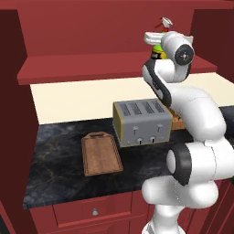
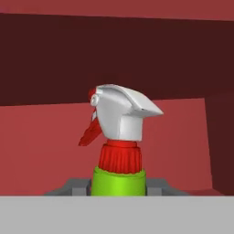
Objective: Grab the spray bottle from the cabinet, then place it next to the cutting board for sanitizing. Then grab the dish brush from the countertop next to the sink and place it next to the cutting board.
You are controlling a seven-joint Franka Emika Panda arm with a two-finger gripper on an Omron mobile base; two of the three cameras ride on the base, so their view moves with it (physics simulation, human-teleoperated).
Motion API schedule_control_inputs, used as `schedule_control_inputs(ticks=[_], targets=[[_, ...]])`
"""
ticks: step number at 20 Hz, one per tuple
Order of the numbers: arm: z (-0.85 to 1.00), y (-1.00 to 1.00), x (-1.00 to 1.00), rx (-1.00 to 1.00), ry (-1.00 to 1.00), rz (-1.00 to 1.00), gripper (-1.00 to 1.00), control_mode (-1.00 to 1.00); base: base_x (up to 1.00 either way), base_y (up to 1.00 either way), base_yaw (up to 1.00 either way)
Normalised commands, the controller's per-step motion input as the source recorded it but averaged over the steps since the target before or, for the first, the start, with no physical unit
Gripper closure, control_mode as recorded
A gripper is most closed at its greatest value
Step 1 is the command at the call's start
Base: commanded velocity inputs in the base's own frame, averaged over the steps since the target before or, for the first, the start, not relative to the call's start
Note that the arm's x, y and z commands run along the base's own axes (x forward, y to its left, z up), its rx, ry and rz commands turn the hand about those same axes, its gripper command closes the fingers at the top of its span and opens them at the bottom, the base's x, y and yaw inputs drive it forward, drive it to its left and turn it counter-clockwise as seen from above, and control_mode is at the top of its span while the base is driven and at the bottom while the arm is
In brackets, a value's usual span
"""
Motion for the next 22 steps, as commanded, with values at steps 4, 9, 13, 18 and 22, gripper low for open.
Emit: schedule_control_inputs(ticks=[4, 9, 13, 18, 22], targets=[[0.03, -0.2, -0.74, 0.02, -0.04, -0.05, 1.0, -1.0, 0.0, 0.0, 0.0], [0.06, -0.18, -0.89, 0.02, -0.06, -0.05, 1.0, -1.0, 0.0, 0.0, 0.0], [0.0, -0.05, -0.98, 0.01, 0.0, -0.01, 1.0, -1.0, 0.0, 0.0, 0.0], [-0.04, 0.0, -0.98, 0.0, 0.0, 0.0, 1.0, -1.0, 0.0, 0.0, 0.0], [-0.26, 0.14, -0.76, -0.02, 0.08, 0.11, 1.0, -1.0, 0.0, 0.0, 0.0]])
